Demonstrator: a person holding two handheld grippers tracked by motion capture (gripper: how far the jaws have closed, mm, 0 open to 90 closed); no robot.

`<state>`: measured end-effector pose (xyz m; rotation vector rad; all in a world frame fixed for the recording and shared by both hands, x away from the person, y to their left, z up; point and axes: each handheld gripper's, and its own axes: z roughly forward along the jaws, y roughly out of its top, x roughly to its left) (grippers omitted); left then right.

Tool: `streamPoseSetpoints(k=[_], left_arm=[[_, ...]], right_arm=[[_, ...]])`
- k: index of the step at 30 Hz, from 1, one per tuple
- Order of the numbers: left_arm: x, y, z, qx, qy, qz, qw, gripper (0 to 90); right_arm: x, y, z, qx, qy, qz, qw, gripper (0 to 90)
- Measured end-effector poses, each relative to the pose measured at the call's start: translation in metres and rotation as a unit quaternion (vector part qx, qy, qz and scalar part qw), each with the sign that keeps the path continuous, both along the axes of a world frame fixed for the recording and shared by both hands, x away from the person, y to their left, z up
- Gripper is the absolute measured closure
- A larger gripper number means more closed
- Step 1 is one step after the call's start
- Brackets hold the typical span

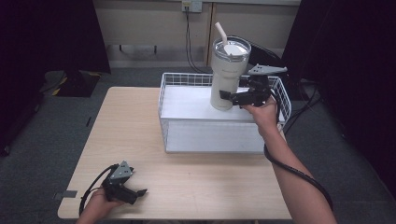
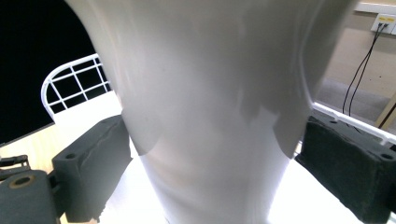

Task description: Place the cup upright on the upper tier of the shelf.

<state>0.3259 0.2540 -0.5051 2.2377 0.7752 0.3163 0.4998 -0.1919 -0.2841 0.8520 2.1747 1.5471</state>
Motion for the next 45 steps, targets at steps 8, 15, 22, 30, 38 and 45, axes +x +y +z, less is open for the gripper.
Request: streamPoseSetpoints(k=[8, 15, 22, 30, 38, 45], left_arm=[[0.0, 0.0, 0.0, 0.0, 0.0, 0.0, 1.0, 0.1], [0.001, 0.001, 0.0, -0.006, 0.003, 0.001, 1.0, 0.2], [0.0, 0.0, 0.0, -0.002, 0.001, 0.001, 1.0, 0.1], [0.0, 0.0, 0.0, -0.002, 0.001, 0.001, 1.0, 0.1], [0.0, 0.0, 0.0, -0.002, 0.002, 0.001, 1.0, 0.1], [0.0, 0.0, 0.0, 0.0, 0.001, 0.0, 1.0, 0.1]], right_arm=[[-0.008, -0.01, 0.002, -0.011, -0.002, -0.004, 0.9999, 8.2], [-0.02, -0.016, 0.003, -0.018, -0.005, 0.004, 0.9998, 8.2], [-0.032, -0.018, 0.001, -0.031, -0.006, 0.019, 0.9993, 8.2], [-0.044, -0.019, 0.001, -0.03, -0.008, 0.033, 0.999, 8.2], [-0.055, -0.019, 0.005, -0.036, -0.017, 0.045, 0.9982, 8.2], [-0.063, -0.017, 0.005, -0.034, -0.02, 0.055, 0.9977, 8.3]])
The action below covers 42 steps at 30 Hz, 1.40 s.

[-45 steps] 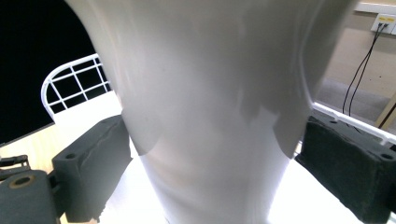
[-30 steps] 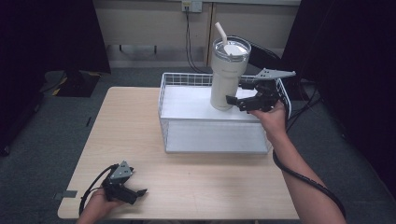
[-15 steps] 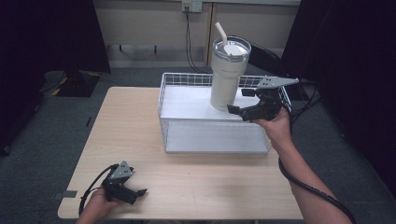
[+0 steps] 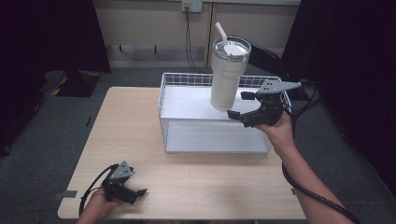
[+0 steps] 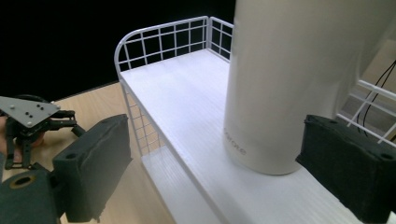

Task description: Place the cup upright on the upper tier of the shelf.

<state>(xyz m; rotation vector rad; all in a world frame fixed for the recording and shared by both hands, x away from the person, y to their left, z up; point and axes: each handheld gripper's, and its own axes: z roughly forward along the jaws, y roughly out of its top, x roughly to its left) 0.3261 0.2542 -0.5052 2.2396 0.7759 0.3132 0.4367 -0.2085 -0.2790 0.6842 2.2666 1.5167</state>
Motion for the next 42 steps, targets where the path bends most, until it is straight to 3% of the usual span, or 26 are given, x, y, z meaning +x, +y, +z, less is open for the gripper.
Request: streamPoseSetpoints(k=[11, 42], left_arm=[[0.0, 0.0, 0.0, 0.0, 0.0, 0.0, 1.0, 0.1], [0.0, 0.0, 0.0, 0.0, 0.0, 0.0, 1.0, 0.1]], right_arm=[[-0.016, 0.004, -0.007, 0.002, -0.001, 0.02, 0.9998, 8.3], [-0.05, -0.005, -0.064, -0.01, 0.023, 0.052, 0.9983, 8.3]])
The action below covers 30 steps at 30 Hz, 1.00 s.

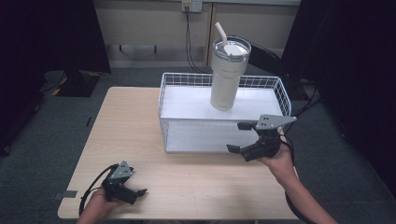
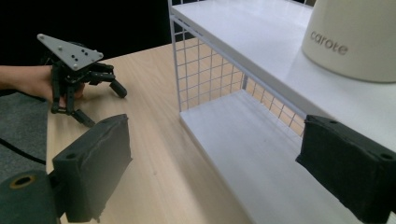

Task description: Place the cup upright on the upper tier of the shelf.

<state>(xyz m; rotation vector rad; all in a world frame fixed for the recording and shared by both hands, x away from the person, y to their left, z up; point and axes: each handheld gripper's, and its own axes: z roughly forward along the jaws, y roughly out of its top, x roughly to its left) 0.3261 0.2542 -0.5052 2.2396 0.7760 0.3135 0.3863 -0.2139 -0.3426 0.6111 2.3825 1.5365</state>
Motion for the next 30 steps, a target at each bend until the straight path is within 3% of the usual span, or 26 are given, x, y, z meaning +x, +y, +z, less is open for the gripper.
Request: streamPoseSetpoints(k=[7, 15, 24, 30], left_arm=[[0.0, 0.0, 0.0, 0.0, 0.0, 0.0, 1.0, 0.1], [0.0, 0.0, 0.0, 0.0, 0.0, 0.0, 1.0, 0.1], [0.0, 0.0, 0.0, 0.0, 0.0, 0.0, 1.0, 0.1], [0.0, 0.0, 0.0, 0.0, 0.0, 0.0, 1.0, 0.1]], right_arm=[[-0.005, -0.005, -0.016, -0.002, 0.006, 0.002, 1.0, 8.2], [-0.015, -0.012, -0.051, -0.001, 0.022, 0.004, 0.9997, 8.3], [-0.028, -0.017, -0.115, -0.032, 0.062, 0.003, 0.9975, 8.3], [-0.035, -0.019, -0.138, -0.046, 0.077, 0.006, 0.9959, 8.8]])
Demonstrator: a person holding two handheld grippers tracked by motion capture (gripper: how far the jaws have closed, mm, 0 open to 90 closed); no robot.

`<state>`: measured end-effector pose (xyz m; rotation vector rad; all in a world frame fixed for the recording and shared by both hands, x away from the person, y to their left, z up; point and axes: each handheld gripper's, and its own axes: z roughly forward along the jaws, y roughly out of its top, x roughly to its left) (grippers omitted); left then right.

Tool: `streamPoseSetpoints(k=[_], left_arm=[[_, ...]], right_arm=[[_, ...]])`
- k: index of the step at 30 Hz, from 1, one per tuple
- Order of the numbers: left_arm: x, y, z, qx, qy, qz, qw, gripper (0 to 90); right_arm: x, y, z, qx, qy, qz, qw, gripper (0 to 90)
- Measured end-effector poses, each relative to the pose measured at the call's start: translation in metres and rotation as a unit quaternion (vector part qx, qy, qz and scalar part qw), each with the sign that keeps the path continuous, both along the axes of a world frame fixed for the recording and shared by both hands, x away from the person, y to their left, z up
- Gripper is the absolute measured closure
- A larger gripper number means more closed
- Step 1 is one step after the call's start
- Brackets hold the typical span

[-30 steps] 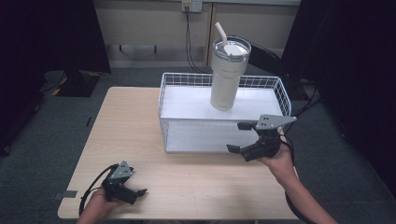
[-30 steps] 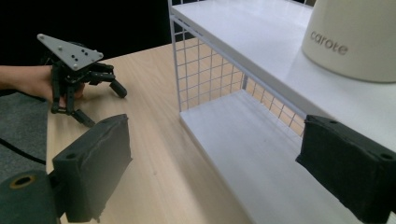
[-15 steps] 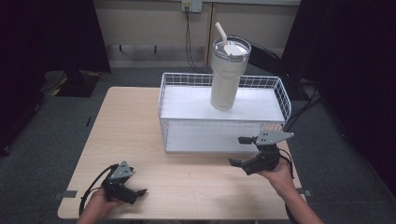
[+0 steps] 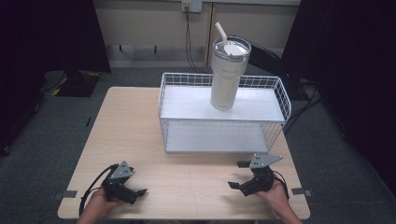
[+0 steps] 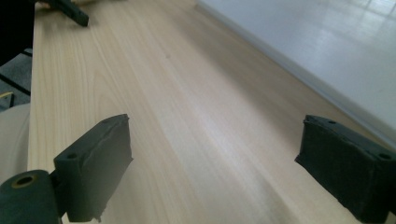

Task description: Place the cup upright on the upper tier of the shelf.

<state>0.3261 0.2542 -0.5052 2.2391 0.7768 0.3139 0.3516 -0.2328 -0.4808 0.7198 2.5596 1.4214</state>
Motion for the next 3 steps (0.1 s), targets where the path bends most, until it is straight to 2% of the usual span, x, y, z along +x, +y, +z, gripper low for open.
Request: streamPoseSetpoints(k=[1, 2, 3], left_arm=[[0.0, 0.0, 0.0, 0.0, 0.0, 0.0, 1.0, 0.1], [-0.0001, 0.0001, 0.0003, 0.0, 0.0, 0.0, 1.0, 0.1], [-0.0001, 0.0001, 0.0003, 0.0, 0.0, 0.0, 1.0, 0.1]], right_arm=[[0.0, 0.0, 0.0, 0.0, 0.0, 0.0, 1.0, 8.8], [-0.0016, 0.0007, -0.0034, -0.018, 0.0, 0.004, 0.9998, 8.8], [-0.0016, 0.0007, -0.0034, -0.018, 0.0, 0.004, 0.9998, 8.8]])
